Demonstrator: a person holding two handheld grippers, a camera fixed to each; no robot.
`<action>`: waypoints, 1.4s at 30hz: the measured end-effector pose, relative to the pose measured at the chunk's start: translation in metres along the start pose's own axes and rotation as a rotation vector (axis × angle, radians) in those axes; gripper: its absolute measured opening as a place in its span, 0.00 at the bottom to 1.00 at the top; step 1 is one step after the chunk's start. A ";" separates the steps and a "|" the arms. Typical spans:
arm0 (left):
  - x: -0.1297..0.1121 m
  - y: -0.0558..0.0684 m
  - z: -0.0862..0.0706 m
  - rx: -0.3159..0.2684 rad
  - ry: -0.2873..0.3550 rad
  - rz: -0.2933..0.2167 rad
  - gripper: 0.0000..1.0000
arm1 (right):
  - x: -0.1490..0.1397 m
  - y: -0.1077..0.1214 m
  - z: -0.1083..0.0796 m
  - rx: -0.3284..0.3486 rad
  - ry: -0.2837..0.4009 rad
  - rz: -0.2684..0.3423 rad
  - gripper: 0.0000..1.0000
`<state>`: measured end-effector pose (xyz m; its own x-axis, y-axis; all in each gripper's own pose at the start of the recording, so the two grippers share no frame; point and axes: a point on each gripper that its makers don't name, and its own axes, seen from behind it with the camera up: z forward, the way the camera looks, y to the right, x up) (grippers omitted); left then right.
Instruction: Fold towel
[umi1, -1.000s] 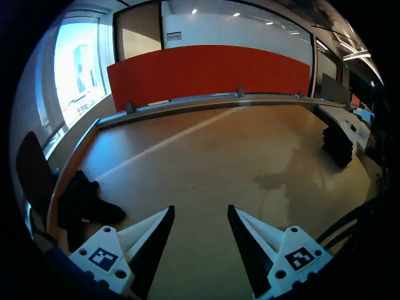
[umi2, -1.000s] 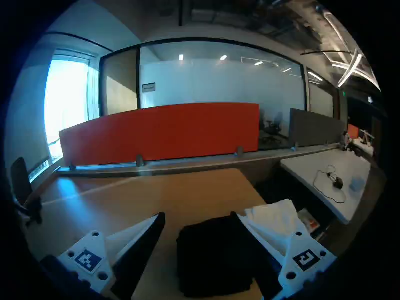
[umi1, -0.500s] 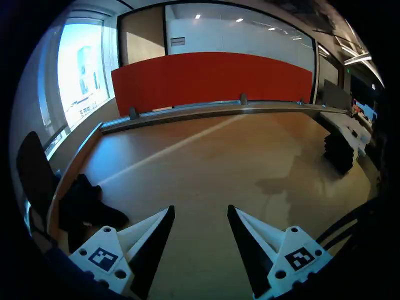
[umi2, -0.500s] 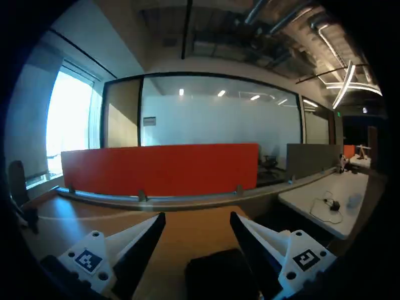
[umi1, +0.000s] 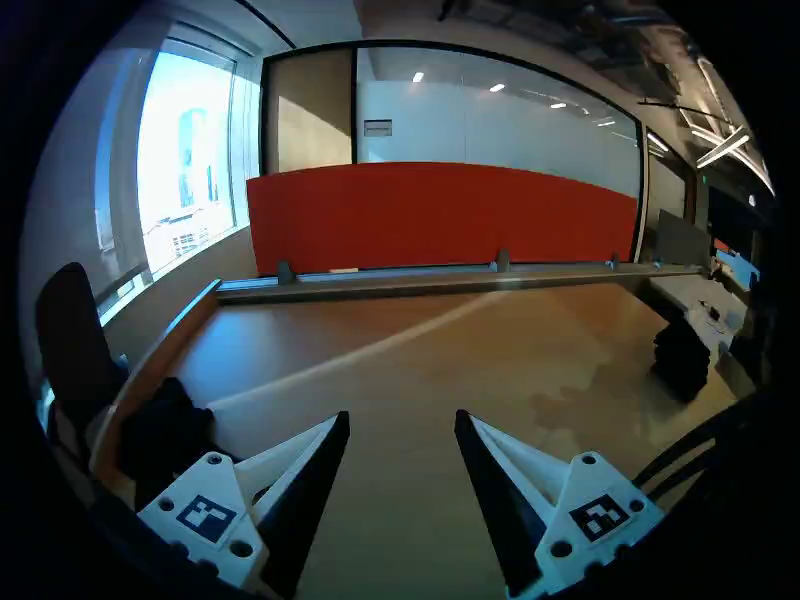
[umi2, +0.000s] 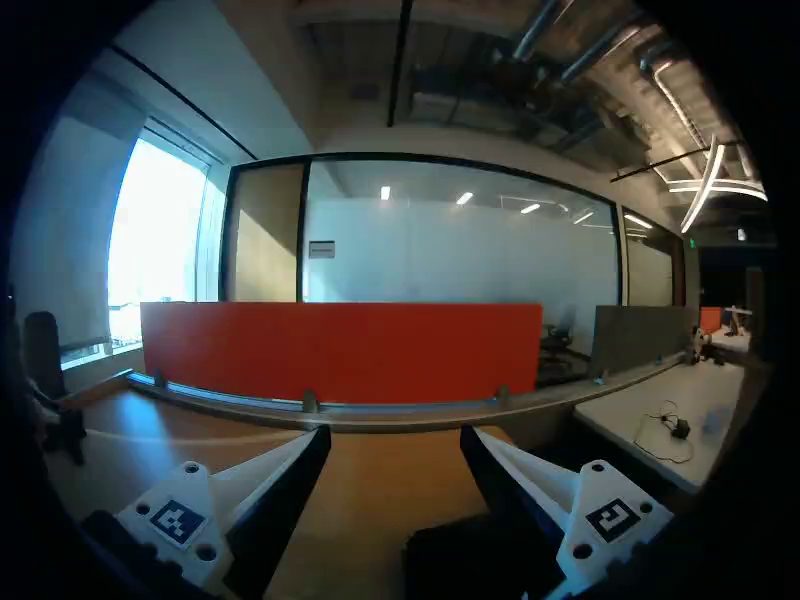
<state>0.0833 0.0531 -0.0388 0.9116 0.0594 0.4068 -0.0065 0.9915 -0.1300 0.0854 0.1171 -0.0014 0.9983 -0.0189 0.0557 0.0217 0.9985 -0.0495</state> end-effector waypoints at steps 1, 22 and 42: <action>0.006 -0.002 0.000 0.003 0.016 -0.002 0.78 | 0.000 -0.003 0.000 0.002 -0.001 0.001 1.00; 0.097 -0.031 -0.005 0.052 0.270 -0.036 0.78 | 0.021 -0.086 -0.001 0.051 0.006 -0.010 1.00; 0.118 -0.044 -0.008 0.066 0.346 -0.008 0.78 | 0.031 -0.163 -0.002 0.106 -0.002 -0.012 1.00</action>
<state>0.1949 0.0153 0.0075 0.9969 0.0197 0.0755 -0.0148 0.9978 -0.0646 0.1131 -0.0468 0.0060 0.9979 -0.0312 0.0576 0.0279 0.9980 0.0568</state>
